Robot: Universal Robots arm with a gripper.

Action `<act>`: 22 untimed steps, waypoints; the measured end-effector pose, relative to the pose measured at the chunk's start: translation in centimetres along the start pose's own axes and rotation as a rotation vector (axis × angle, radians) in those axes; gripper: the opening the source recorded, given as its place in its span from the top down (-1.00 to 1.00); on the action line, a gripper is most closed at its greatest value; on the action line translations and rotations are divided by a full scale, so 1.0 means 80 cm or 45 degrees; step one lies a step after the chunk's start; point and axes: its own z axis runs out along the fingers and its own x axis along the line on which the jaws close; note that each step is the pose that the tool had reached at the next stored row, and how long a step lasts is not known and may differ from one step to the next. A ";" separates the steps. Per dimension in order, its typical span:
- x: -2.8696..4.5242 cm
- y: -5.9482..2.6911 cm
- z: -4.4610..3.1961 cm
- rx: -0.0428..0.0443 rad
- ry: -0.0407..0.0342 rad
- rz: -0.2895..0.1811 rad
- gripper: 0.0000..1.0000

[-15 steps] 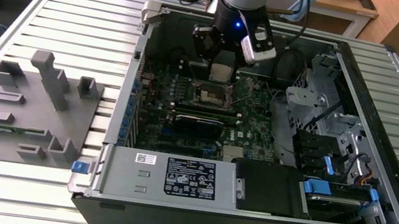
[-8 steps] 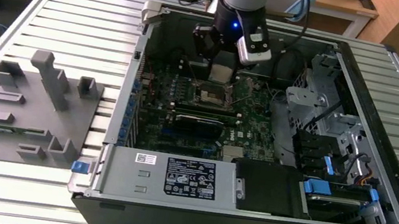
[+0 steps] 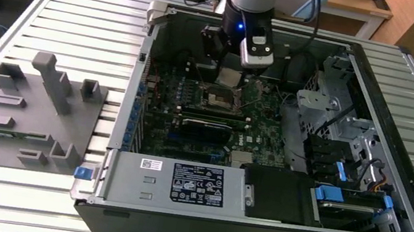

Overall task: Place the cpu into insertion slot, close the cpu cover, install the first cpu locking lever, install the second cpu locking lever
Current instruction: 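Place the cpu into insertion slot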

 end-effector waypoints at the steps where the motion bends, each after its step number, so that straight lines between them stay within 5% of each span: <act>1: 0.0000 0.000 0.0003 0.001 -0.0017 0.023 -0.08; 22: 0.0002 0.000 0.0046 0.021 -0.0384 0.501 -0.08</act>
